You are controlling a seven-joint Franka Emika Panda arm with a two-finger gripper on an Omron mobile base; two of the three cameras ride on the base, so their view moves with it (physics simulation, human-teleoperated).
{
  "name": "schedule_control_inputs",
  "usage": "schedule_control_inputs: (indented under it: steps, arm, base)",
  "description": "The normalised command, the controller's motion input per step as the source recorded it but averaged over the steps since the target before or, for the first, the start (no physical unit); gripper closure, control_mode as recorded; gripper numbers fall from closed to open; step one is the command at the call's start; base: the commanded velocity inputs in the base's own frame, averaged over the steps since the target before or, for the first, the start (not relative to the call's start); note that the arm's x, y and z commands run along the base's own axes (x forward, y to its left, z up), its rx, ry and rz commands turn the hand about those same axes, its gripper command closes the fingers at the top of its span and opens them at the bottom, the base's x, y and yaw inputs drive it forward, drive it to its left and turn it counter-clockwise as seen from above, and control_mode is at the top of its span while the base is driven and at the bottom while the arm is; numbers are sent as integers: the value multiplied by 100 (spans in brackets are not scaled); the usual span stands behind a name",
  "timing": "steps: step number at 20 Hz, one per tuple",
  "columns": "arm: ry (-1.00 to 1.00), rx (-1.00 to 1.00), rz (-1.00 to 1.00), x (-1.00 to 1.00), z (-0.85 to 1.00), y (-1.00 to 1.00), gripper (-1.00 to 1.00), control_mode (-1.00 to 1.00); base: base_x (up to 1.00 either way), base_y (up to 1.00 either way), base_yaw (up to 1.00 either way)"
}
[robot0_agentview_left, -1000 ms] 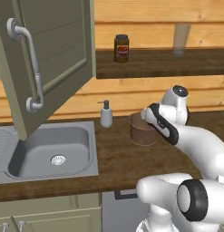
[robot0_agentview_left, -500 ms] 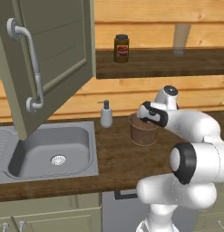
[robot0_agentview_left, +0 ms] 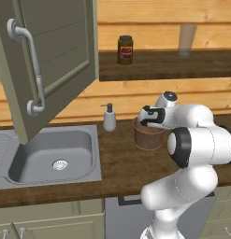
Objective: Open the cabinet, pick up the bread from the cabinet and place it in the basket. Then move the basket to the dining counter.
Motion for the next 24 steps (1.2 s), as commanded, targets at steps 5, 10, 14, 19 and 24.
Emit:
schedule_control_inputs:
  steps: [5,10,14,19,24]
  arm:
    - [0,0,0,32,-30,0,-100,-100]
    - [0,0,0,23,-25,-2,-100,-100]
    - [0,0,0,29,-22,-3,-100,-100]
    - [0,0,0,-13,-2,0,-100,-100]
    - [-2,0,0,-48,11,0,-100,-100]
  base:
    - [0,0,0]
    - [0,0,0]
    - [0,0,0]
    - [0,0,0]
    - [0,0,0]
